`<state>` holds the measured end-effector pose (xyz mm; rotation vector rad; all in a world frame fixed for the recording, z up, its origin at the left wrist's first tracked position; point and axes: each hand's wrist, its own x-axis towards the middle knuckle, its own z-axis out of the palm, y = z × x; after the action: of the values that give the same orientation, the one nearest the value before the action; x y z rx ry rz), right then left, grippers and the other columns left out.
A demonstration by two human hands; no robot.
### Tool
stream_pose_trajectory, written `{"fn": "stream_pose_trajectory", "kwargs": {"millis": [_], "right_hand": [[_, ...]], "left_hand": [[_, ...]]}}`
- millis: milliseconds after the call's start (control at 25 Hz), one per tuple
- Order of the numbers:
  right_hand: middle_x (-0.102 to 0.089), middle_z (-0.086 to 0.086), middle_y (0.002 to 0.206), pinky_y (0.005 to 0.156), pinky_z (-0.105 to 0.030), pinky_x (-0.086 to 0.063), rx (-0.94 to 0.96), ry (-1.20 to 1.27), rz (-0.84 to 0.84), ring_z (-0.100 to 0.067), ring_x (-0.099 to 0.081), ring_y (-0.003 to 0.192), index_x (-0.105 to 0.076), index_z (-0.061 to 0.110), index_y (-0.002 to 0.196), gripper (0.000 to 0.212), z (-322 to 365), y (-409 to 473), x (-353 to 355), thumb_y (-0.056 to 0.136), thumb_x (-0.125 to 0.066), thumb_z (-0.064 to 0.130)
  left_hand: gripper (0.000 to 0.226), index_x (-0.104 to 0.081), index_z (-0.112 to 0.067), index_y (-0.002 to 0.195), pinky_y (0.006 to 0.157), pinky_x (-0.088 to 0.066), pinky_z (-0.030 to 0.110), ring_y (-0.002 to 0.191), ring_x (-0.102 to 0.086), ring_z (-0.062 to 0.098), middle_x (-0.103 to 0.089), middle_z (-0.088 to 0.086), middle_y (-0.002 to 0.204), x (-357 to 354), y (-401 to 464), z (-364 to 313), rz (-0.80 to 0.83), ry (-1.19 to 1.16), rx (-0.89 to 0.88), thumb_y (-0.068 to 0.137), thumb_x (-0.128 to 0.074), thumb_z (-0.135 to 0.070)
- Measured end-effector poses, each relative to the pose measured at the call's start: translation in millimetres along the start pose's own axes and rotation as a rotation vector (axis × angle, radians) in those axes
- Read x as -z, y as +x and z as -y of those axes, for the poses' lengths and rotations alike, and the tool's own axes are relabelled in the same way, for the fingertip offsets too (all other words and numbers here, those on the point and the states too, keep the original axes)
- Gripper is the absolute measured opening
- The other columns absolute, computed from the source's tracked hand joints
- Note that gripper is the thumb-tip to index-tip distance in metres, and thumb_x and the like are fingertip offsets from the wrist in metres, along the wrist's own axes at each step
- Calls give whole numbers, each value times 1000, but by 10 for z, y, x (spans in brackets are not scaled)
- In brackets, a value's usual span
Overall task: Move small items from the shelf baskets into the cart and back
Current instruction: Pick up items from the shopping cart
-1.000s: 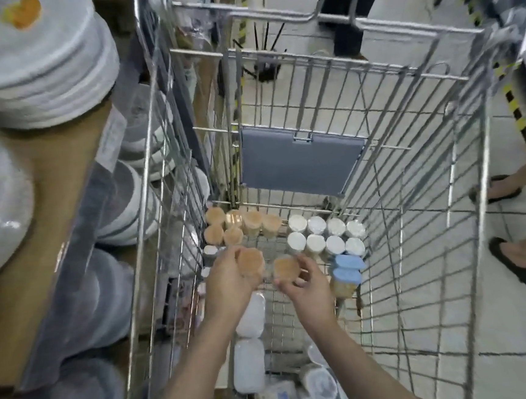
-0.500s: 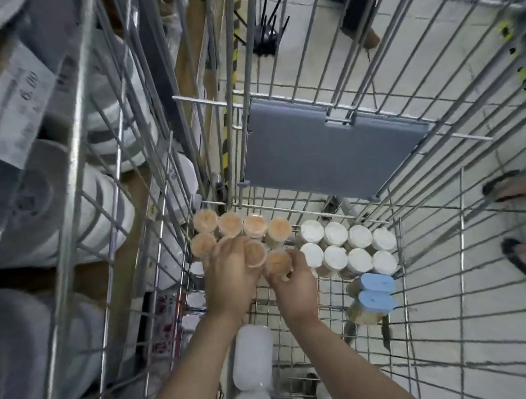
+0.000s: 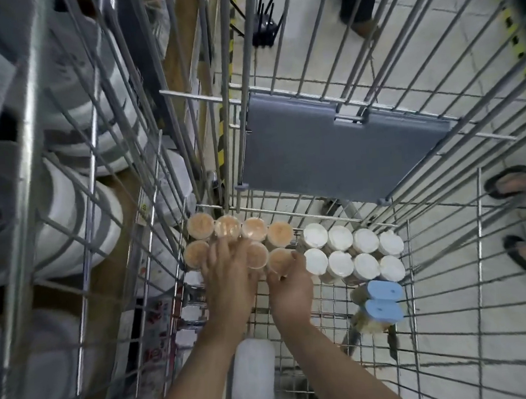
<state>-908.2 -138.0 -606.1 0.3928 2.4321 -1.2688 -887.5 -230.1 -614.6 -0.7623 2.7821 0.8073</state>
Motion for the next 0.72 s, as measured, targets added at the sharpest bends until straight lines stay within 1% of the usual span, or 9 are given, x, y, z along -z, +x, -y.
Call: {"fn": "stream_pose_trajectory", "kwargs": {"millis": [80, 200, 280, 400, 520, 600, 680, 720], "right_hand": [[-53, 15, 83, 64, -19, -34, -14, -16, -6, -8, -52, 78, -40, 31, 98, 37, -3, 10, -4, 83, -64, 8], [-50, 17, 83, 61, -16, -32, -5, -41, -29, -5, -49, 78, -51, 22, 109, 32, -8, -7, 3, 83, -67, 11], [-50, 17, 84, 61, -15, -32, -12, -38, -39, -4, -48, 78, -52, 20, 114, 34, -7, -12, 0, 84, -67, 12], [-53, 15, 84, 59, -17, -32, -44, -50, -75, -7, -51, 80, -52, 19, 113, 32, -37, -22, -23, 84, -66, 13], [-63, 3, 97, 66, -24, -37, -76, -89, -86, -18, -60, 92, -52, 16, 117, 35, -72, -18, -51, 84, -65, 14], [-62, 1, 101, 71, -25, -38, -104, -78, -62, -20, -60, 97, -50, 15, 123, 40, -77, 6, -61, 86, -64, 14], [-63, 0, 105, 74, -25, -41, -100, -60, -53, -20, -60, 98, -48, 15, 128, 44, -80, 29, -71, 87, -63, 14], [-64, -1, 106, 75, -27, -45, -87, -53, -54, -20, -62, 97, -48, 16, 129, 44, -95, 37, -79, 87, -63, 14]], "left_hand": [[59, -48, -24, 133, 112, -24, 45, 130, -35, 22, -47, -1, 131, -10, -2, -2, 1, 14, -9, 78, -71, -26], [58, -49, -21, 134, 114, -18, 44, 131, -35, 22, -50, -2, 133, 2, -16, 24, -18, -34, -15, 80, -69, -25], [57, -50, -21, 133, 114, -18, 45, 132, -36, 21, -51, -4, 134, 1, -23, 21, -18, -12, -38, 80, -69, -22], [56, -51, -21, 132, 114, -18, 47, 133, -36, 19, -53, -6, 133, -20, -10, 19, -13, 16, -39, 80, -70, -18], [54, -50, -24, 132, 116, -15, 45, 133, -34, 18, -53, -8, 132, -65, -3, 27, 11, 86, -44, 81, -69, -20], [49, -52, -25, 126, 115, -18, 45, 131, -37, 19, -54, -6, 128, -88, -8, 26, 2, 103, -52, 80, -70, -18], [47, -53, -24, 123, 114, -21, 45, 129, -38, 20, -51, -4, 128, -87, -3, 17, -14, 109, -41, 79, -71, -23], [48, -53, -24, 123, 114, -21, 44, 129, -37, 20, -48, -2, 129, -83, 1, 17, -19, 114, -32, 79, -71, -26]]}}
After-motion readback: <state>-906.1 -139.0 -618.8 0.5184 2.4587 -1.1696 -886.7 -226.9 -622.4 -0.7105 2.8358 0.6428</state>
